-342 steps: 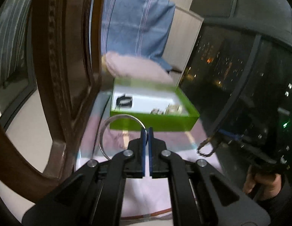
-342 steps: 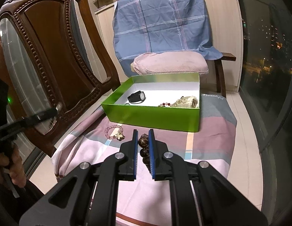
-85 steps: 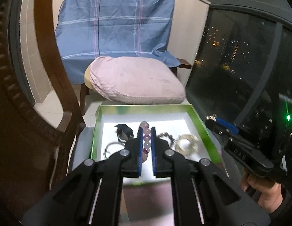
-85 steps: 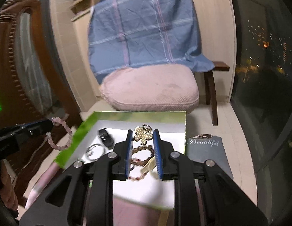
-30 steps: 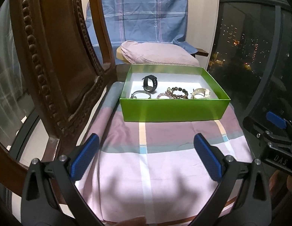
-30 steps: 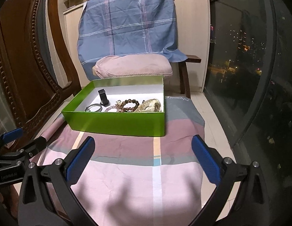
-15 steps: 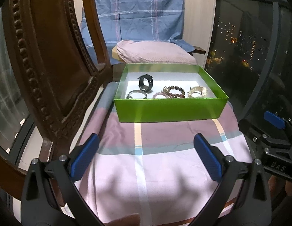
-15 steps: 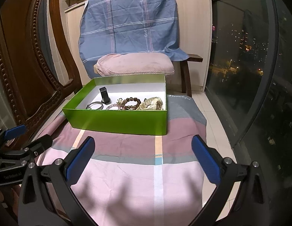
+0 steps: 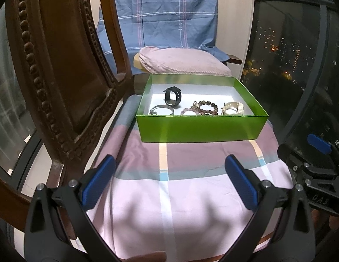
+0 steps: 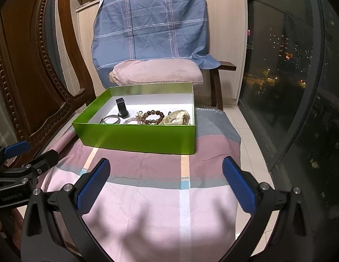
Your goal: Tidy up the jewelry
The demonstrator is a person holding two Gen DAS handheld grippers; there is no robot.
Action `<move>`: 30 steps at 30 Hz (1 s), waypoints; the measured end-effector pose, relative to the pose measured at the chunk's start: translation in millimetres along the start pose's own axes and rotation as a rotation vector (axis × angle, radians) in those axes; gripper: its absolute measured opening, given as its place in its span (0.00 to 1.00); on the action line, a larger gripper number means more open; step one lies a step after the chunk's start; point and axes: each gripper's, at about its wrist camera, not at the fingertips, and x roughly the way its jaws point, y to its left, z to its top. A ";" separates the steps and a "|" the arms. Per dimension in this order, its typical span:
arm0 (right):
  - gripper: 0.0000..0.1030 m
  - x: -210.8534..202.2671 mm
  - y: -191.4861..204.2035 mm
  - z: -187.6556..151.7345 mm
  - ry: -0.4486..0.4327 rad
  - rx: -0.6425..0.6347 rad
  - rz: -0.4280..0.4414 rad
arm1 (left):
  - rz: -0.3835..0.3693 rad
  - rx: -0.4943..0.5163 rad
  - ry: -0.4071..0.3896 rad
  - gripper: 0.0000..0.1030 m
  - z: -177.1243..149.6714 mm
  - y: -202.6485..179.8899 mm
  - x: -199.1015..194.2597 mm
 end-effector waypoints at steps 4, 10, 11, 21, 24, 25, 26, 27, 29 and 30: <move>0.97 -0.1 0.1 -0.2 0.000 0.000 0.000 | 0.000 0.001 -0.009 0.96 -0.3 -0.5 -1.1; 0.97 1.1 0.5 0.0 -0.001 -0.001 -0.001 | 0.003 0.002 -0.010 0.96 0.3 -0.5 -1.5; 0.97 1.1 0.6 0.2 -0.001 -0.001 -0.001 | 0.002 0.001 -0.010 0.96 0.3 -0.3 -1.5; 0.97 1.2 0.3 -0.1 0.001 -0.002 -0.001 | 0.003 0.001 -0.009 0.96 0.4 0.1 -2.3; 0.97 1.1 0.4 -1.1 0.001 -0.003 -0.002 | 0.002 0.001 -0.007 0.96 0.4 0.9 -1.8; 0.97 1.1 0.2 -1.2 0.001 -0.002 -0.001 | 0.002 0.001 -0.007 0.96 0.4 0.9 -1.9; 0.97 1.1 0.4 -1.2 0.001 -0.002 -0.002 | 0.002 0.001 -0.008 0.96 0.5 0.9 -1.8; 0.97 1.0 0.3 -1.2 0.001 -0.001 -0.002 | 0.002 0.001 -0.008 0.96 0.5 0.8 -1.8; 0.97 1.0 0.5 -1.3 0.002 -0.001 -0.002 | 0.001 -0.001 -0.008 0.96 0.4 0.8 -1.8; 0.97 0.9 0.6 -1.8 0.002 -0.002 -0.002 | 0.001 -0.001 -0.007 0.96 0.4 0.7 -1.7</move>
